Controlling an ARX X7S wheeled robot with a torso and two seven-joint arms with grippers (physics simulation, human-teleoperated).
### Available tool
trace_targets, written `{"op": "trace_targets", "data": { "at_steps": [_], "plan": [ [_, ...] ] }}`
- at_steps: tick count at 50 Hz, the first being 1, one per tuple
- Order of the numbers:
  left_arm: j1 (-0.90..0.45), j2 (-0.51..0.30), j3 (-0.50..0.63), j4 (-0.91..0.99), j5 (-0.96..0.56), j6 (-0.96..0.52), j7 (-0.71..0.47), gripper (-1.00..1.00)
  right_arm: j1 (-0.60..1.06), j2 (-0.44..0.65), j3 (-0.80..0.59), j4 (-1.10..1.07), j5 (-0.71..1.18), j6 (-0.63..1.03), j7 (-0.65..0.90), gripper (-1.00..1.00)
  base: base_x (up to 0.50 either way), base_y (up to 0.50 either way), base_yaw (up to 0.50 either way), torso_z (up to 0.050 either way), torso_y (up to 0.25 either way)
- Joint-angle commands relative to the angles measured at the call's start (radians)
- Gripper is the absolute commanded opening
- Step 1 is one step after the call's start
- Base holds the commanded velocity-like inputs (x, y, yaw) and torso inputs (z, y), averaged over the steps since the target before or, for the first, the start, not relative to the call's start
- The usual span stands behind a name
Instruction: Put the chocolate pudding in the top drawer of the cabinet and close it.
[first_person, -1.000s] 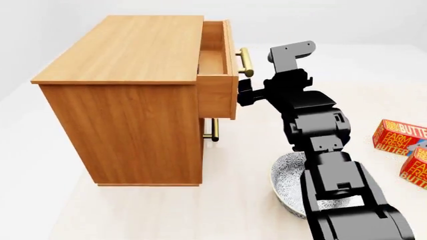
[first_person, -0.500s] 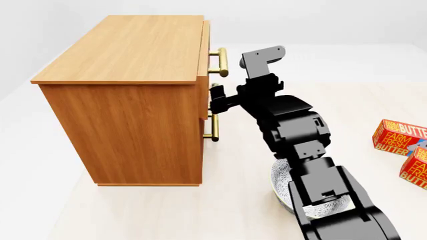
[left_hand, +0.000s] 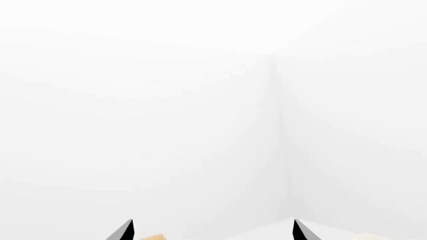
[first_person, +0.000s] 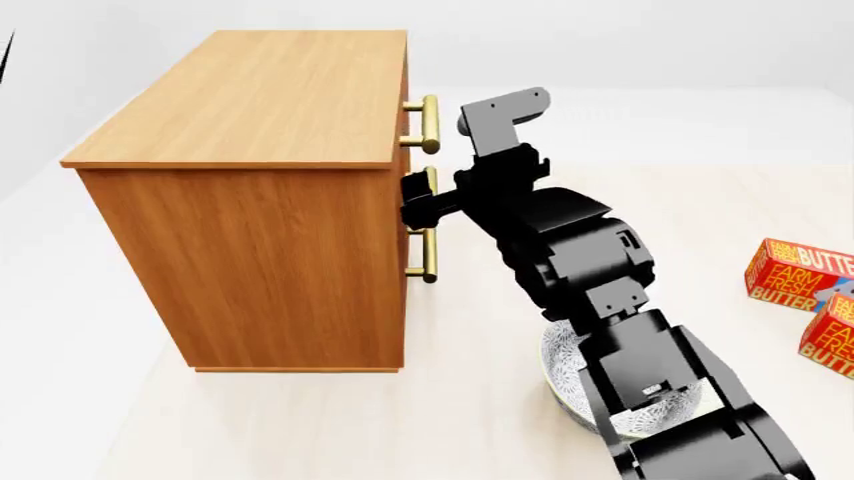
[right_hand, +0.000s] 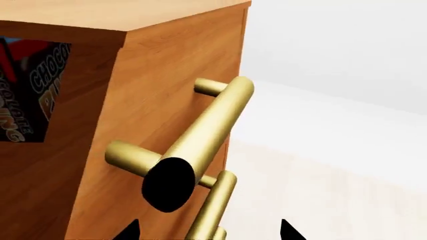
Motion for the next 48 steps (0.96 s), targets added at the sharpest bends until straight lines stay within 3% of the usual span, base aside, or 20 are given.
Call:
{"op": "trace_targets", "data": {
  "at_steps": [1,9,22,29,42,48],
  "plan": [
    [0.021,0.006,-0.025,0.006,-0.006,-0.002,-0.002,1.00,-0.001,0.002,-0.032,-0.056,0.132,0.006,0.021,1.00,0.00,0.00,0.00,0.000,0.000],
    [0.068,0.038,-0.067,0.003,0.006,-0.026,0.007,1.00,-0.034,0.081,0.007,-0.100,0.167,0.037,0.051,1.00,0.00,0.00,0.00,0.000,0.000],
    [0.170,0.121,-0.168,-0.003,0.046,-0.091,0.043,1.00,-0.293,0.352,0.143,-0.620,0.362,0.274,0.217,1.00,0.00,0.00,0.00,0.000,0.000],
    [0.218,0.181,-0.202,-0.004,0.083,-0.129,0.071,1.00,-0.376,0.431,0.181,-0.816,0.413,0.332,0.295,1.00,0.00,0.00,0.00,0.000,0.000],
    [0.238,0.227,-0.209,-0.003,0.116,-0.144,0.090,1.00,-0.456,0.595,0.421,-1.126,0.649,0.464,0.478,1.00,0.00,0.00,0.00,0.000,0.000],
    [0.302,0.257,-0.286,0.002,0.116,-0.173,0.109,1.00,-0.508,0.685,0.566,-1.236,0.790,0.497,0.552,1.00,0.00,0.00,0.00,0.000,0.000]
  ]
}}
